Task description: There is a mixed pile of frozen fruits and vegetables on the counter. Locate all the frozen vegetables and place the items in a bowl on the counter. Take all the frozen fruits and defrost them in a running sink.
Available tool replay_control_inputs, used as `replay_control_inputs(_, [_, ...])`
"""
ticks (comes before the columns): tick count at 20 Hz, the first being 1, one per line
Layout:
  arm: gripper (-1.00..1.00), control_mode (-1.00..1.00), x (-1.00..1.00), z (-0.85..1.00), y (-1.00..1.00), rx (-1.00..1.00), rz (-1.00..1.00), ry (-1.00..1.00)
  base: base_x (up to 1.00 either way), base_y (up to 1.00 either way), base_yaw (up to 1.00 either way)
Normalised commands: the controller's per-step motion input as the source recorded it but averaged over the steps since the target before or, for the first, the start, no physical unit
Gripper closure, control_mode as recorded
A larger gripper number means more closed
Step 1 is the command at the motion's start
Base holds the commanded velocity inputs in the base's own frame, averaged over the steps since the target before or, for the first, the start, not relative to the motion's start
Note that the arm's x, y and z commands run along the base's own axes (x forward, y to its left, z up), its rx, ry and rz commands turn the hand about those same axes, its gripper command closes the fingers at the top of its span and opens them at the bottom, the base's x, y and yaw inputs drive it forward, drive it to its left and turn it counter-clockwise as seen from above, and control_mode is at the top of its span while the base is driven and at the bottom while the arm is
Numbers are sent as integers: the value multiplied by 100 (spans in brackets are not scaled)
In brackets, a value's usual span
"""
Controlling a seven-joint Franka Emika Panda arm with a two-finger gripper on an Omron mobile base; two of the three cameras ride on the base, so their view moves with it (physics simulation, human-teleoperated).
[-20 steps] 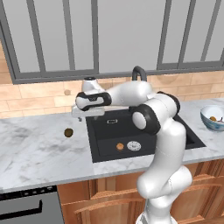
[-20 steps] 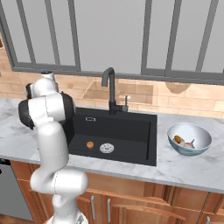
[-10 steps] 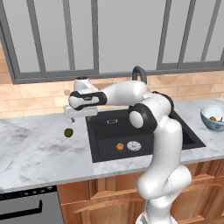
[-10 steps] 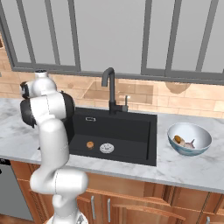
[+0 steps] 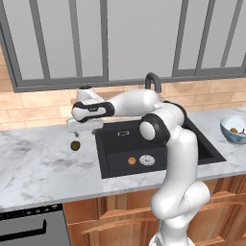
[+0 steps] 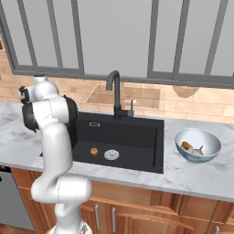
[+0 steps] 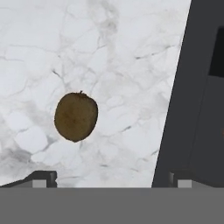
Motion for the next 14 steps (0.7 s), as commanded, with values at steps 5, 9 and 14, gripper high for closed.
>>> replay_control_inputs(5, [-100, -100, -3, -14, 24, 0, 5, 2, 0, 0, 0])
replay_control_inputs(9, [-100, -100, -2, -10, 27, 0, 4, 4, 0, 0, 0])
replay_control_inputs(14, [-100, -100, 0, -9, 20, 0, 7, 4, 0, 0, 0])
